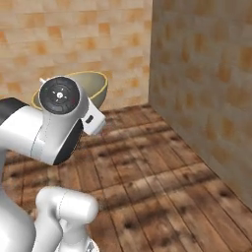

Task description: Take the smaller bowl and place it next to the appetizer plate on the dining counter , and place the larger bowl next to the plate with cooked food.

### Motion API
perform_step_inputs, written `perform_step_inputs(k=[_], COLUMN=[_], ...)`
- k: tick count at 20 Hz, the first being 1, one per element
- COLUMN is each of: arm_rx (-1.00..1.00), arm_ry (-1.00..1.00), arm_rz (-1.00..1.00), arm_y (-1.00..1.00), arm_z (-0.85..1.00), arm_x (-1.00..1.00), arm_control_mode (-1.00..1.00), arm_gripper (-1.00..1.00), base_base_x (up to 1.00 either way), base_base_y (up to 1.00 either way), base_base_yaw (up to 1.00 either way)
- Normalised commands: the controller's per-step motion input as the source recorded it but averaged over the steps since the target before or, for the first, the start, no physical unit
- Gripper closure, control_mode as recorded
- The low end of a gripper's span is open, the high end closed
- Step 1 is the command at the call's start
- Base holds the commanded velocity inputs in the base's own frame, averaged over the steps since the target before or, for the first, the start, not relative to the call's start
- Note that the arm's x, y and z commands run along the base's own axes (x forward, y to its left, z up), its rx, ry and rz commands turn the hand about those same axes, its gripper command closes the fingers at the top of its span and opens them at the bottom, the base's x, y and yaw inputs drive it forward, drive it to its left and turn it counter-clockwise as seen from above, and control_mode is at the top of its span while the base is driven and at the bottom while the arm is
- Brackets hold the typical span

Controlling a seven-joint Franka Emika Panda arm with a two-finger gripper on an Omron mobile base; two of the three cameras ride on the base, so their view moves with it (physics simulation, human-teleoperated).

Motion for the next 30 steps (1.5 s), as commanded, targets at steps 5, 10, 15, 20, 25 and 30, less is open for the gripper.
perform_step_inputs(k=[5,10,15,20,25,30], arm_rx=[0.0,0.0,0.0,0.0,0.0,0.0], arm_ry=[0.0,0.0,0.0,0.0,0.0,0.0], arm_rz=[0.0,0.0,0.0,0.0,0.0,0.0], arm_y=[0.0,0.0,0.0,0.0,0.0,0.0], arm_z=[0.0,0.0,0.0,0.0,0.0,0.0], arm_x=[0.0,0.0,0.0,0.0,0.0,0.0], arm_control_mode=[1.0,1.0,1.0,1.0,1.0,1.0], arm_gripper=[1.0,1.0,1.0,1.0,1.0,1.0], base_base_x=[0.73,1.0,1.0,1.0,0.77,0.59], base_base_y=[0.26,0.02,0.0,-0.07,-0.14,-0.12], base_base_yaw=[0.5,0.43,0.41,0.51,0.54,0.53])
